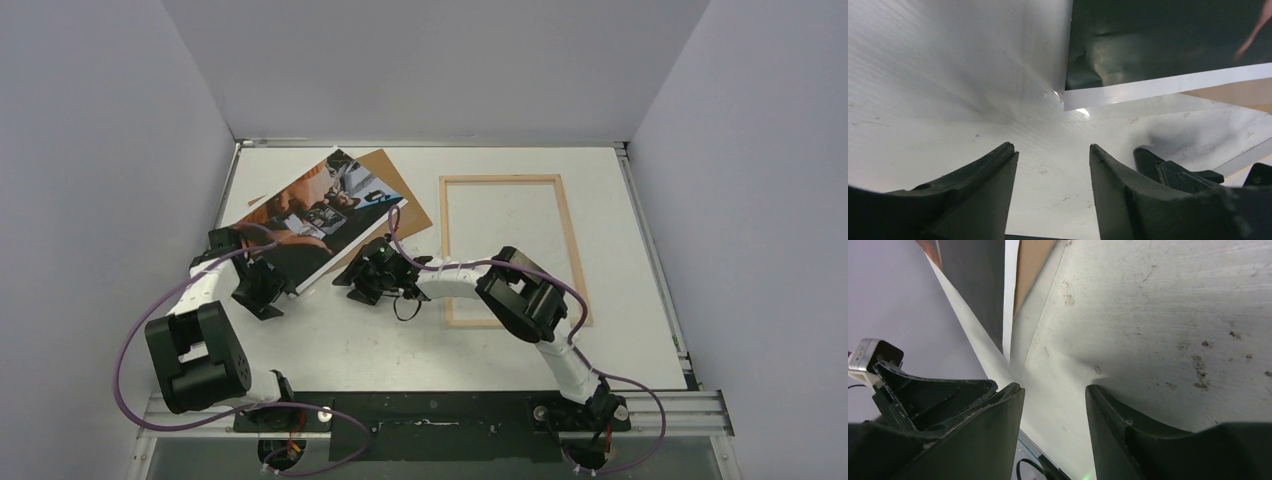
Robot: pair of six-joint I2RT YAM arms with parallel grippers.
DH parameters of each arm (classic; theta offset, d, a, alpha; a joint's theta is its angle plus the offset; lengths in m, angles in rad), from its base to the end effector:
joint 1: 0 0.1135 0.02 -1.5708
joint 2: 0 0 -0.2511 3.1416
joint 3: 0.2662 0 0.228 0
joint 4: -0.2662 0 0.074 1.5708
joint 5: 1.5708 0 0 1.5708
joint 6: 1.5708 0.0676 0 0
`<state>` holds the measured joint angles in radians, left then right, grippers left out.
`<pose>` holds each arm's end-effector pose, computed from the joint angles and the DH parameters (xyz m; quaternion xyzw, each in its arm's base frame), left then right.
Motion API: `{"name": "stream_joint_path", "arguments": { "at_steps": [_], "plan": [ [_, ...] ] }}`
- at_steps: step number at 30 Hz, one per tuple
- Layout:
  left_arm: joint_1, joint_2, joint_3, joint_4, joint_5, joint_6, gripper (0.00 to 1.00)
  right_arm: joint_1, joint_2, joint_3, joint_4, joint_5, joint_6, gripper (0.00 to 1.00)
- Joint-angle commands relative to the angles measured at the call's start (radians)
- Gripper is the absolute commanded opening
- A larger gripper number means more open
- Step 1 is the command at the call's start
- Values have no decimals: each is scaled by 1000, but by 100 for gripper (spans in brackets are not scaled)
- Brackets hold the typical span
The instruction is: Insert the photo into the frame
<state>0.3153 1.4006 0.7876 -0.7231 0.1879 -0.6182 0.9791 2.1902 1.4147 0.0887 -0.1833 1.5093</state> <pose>0.2174 0.0576 0.1469 -0.4351 0.8879 -0.1097 0.1012 0.2539 0.3998 0.1177 0.1981 0.8789 0.4300 0.0583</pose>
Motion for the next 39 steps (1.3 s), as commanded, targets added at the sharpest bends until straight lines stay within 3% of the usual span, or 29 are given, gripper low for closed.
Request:
{"name": "stream_joint_path", "arguments": {
  "at_steps": [1,5,9,16,22,33,39],
  "plan": [
    [19,-23,5,47,-54,-1,50,20,19,53,-80,108,56,50],
    [22,-44,13,42,-125,18,49,34,42,97,-173,147,59,50],
    [23,-43,-8,70,-111,24,56,45,53,111,-173,158,58,50],
    [43,-48,-126,260,13,-59,58,45,80,97,-121,127,78,52],
    [47,-65,-218,415,128,-130,58,41,106,95,-116,98,116,61],
    [61,-155,-306,474,186,-187,55,41,158,81,-10,96,188,65],
    [62,-163,-321,465,217,-193,52,41,185,80,7,109,171,61]
  ]
}}
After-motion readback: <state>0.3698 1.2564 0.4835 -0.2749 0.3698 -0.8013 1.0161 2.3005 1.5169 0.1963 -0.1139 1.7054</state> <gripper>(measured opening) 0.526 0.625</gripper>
